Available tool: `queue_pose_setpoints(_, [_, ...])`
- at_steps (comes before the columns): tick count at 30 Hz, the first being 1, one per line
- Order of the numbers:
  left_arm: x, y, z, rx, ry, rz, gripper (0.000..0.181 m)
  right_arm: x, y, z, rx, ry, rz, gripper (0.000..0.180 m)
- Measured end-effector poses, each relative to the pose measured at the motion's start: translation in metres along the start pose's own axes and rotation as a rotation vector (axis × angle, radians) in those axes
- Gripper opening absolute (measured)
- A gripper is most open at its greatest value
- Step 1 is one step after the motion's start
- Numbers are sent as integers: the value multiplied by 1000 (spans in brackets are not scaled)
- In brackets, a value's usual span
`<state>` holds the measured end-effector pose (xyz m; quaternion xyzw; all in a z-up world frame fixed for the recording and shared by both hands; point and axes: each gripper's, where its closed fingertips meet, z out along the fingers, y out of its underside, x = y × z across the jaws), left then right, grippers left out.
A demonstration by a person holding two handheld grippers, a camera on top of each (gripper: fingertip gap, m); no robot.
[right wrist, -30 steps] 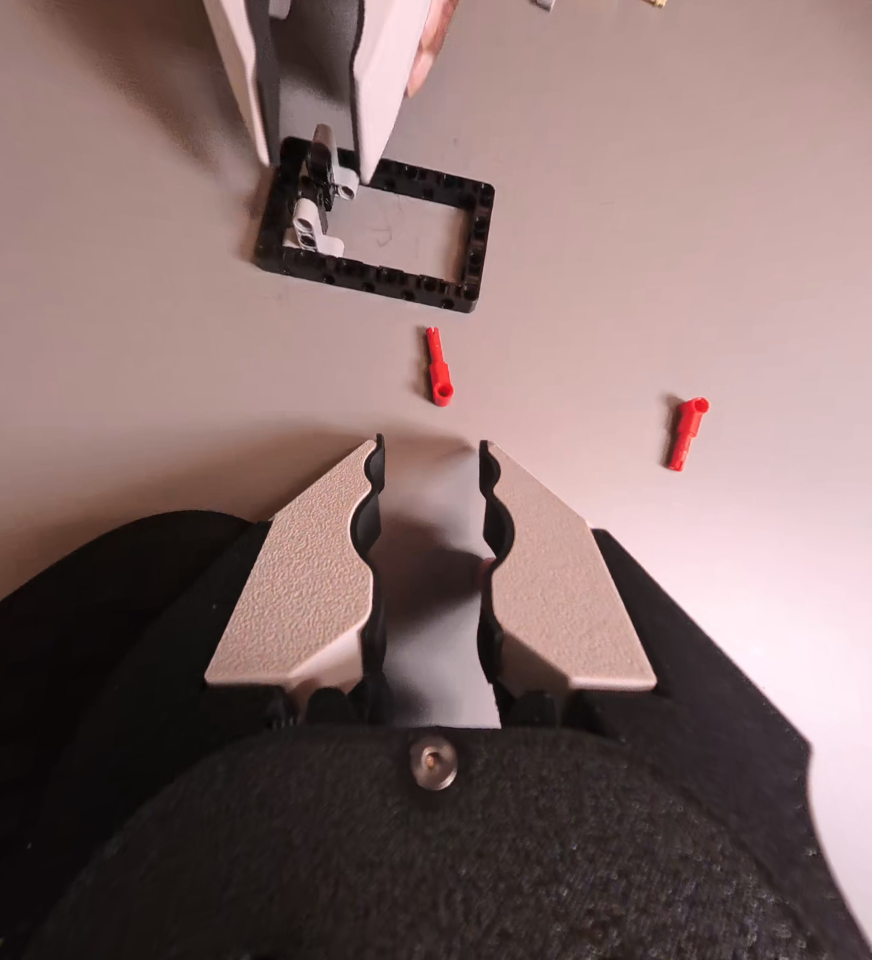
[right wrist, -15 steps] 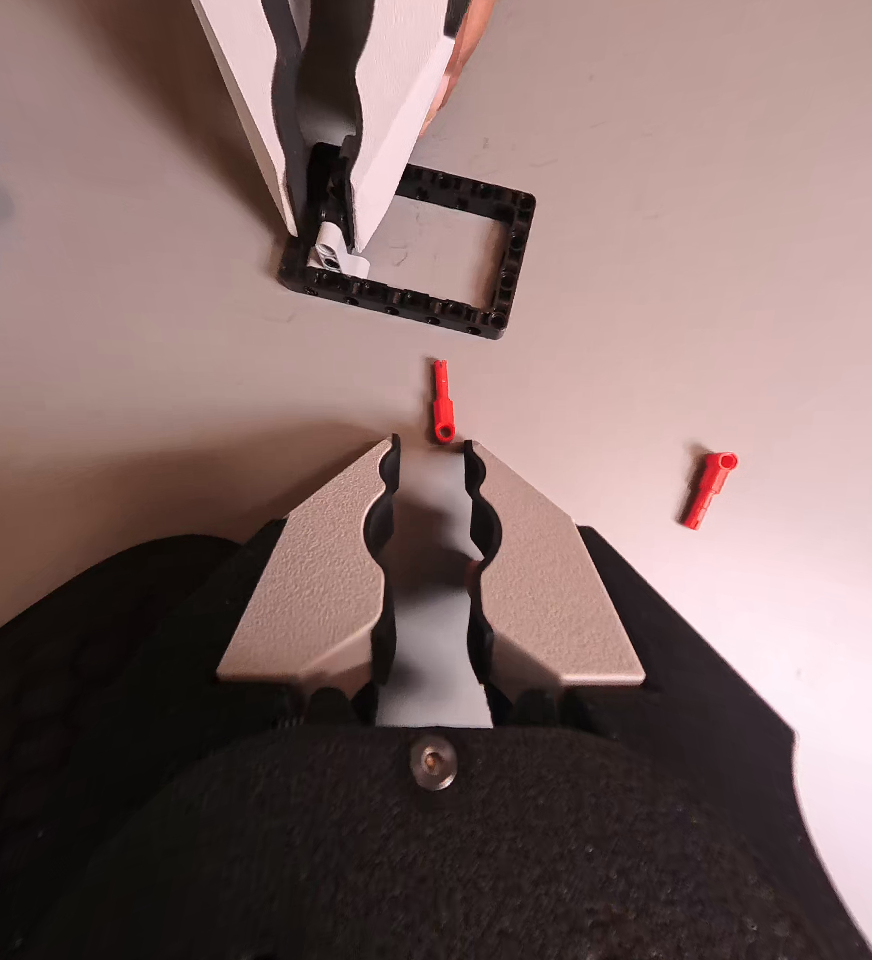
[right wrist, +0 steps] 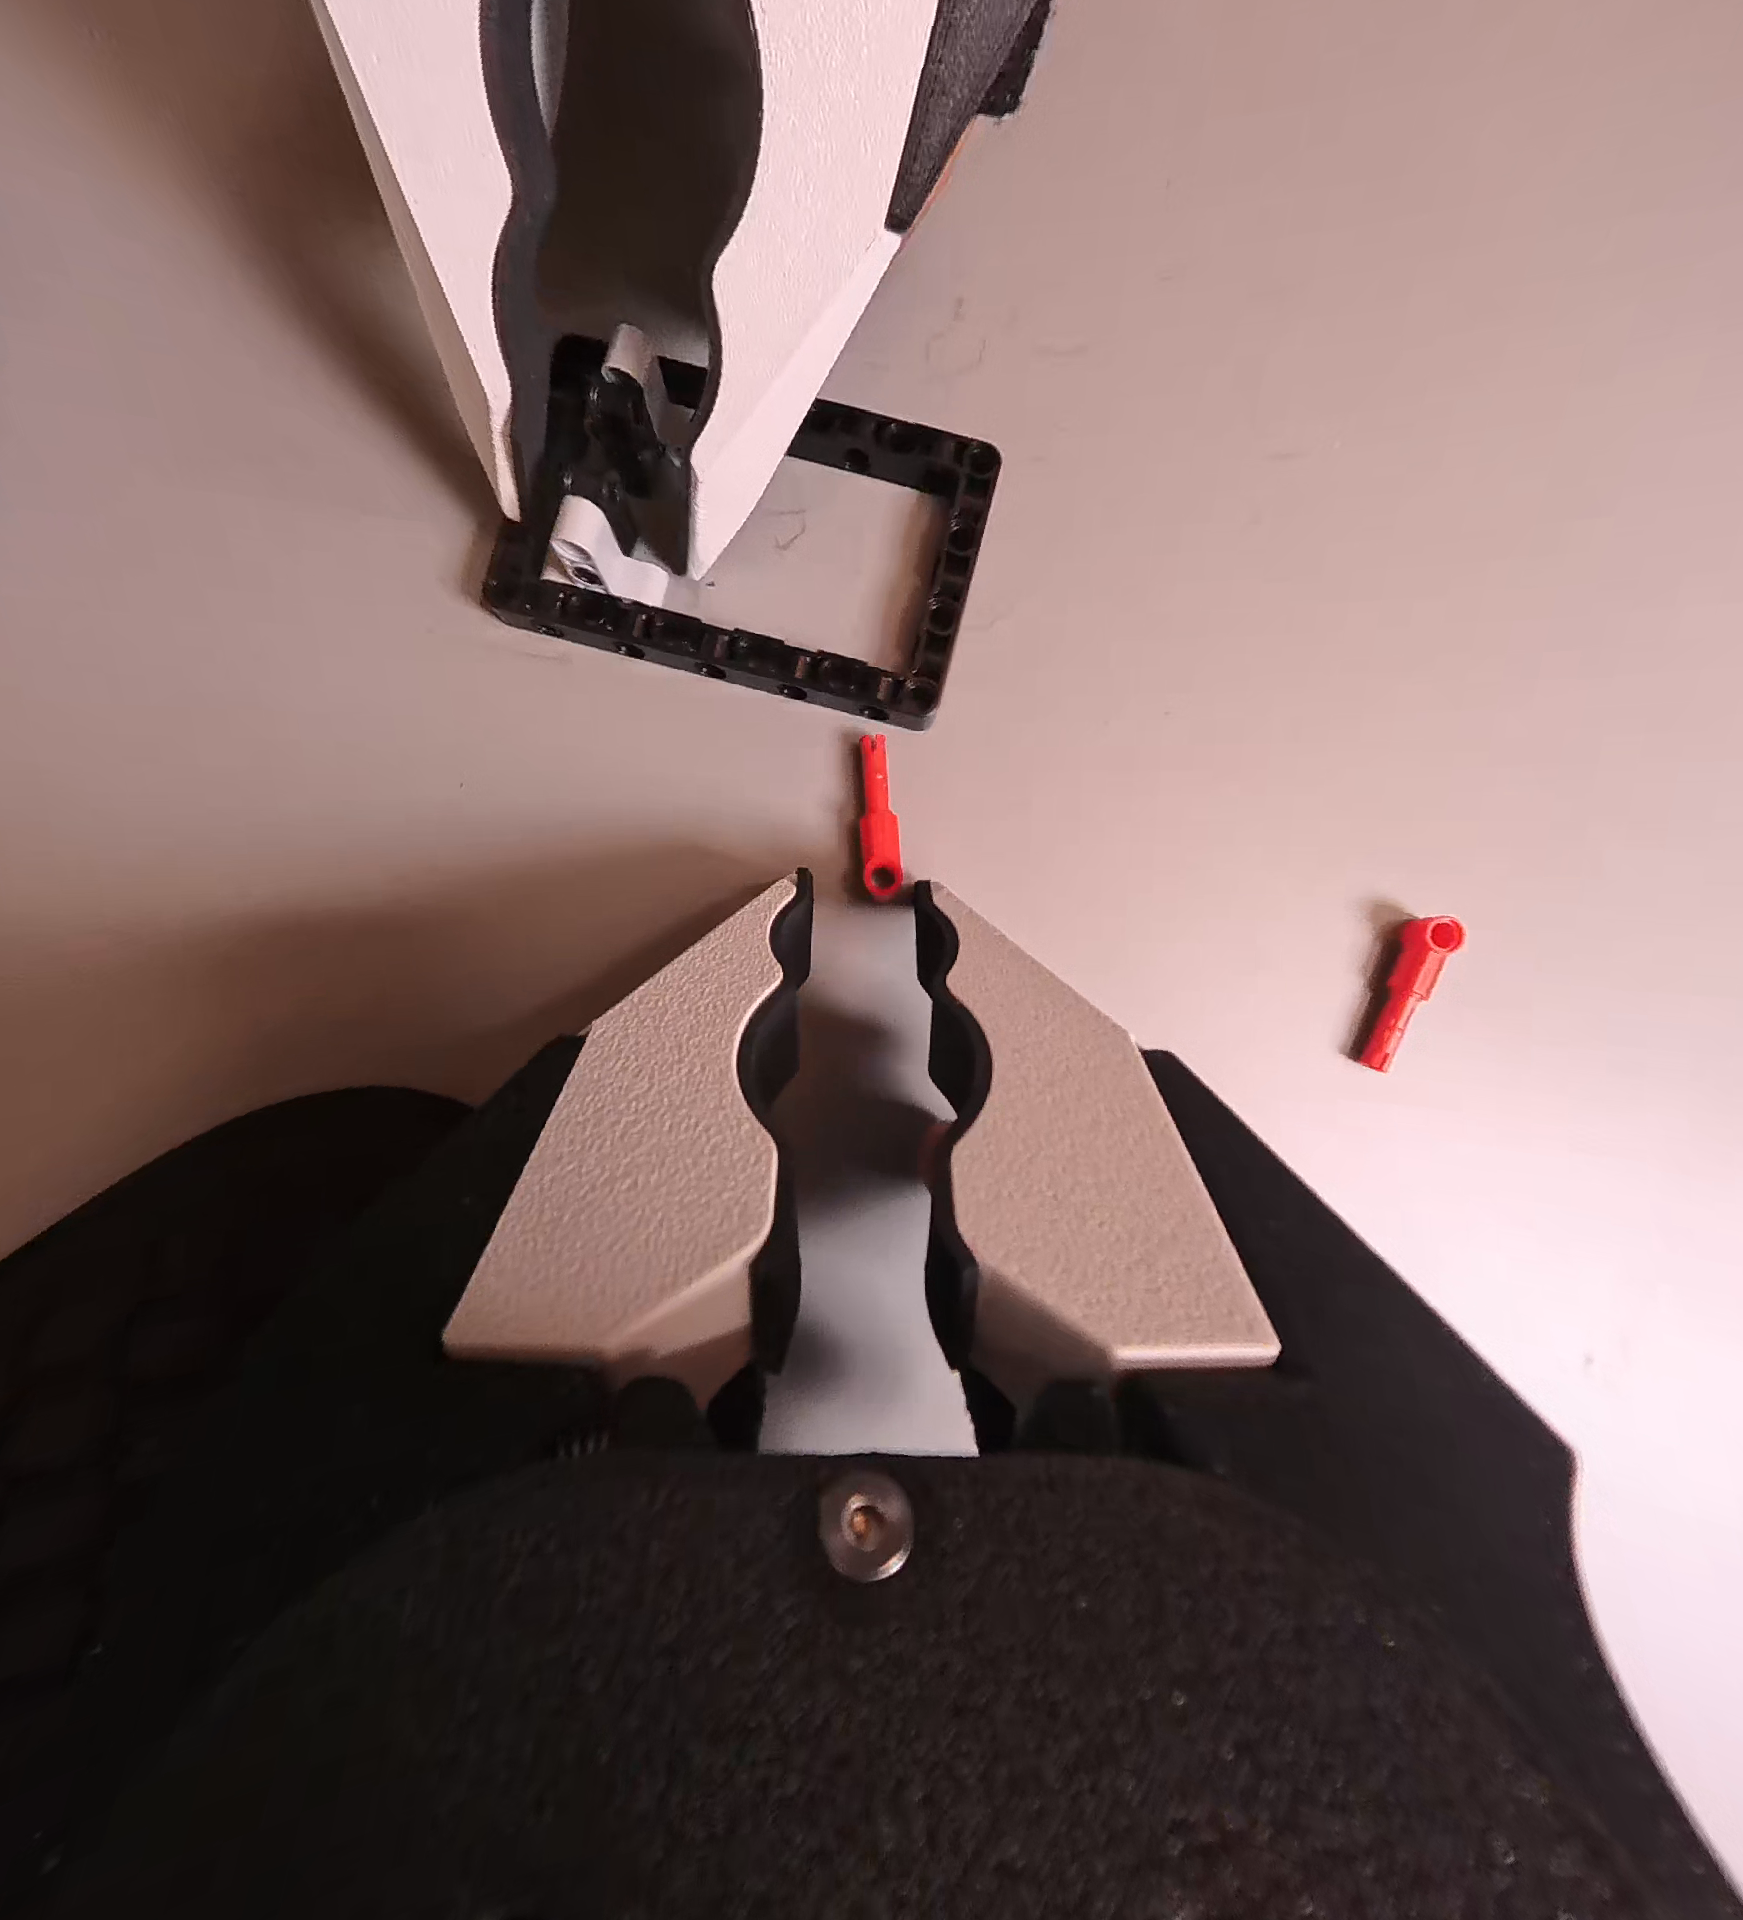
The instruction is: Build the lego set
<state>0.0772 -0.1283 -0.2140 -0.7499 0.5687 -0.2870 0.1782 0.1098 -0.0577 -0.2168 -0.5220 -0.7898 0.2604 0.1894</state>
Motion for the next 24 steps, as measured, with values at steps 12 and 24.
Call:
queue_pose_setpoints(12, [7,-4,6,15,-91,-16,32,0,0,0,2,-20,-16,18])
queue_pose_setpoints(24, [7,-13,13,31,-127,-28,31,-4,-4,3,10,5,-33,5])
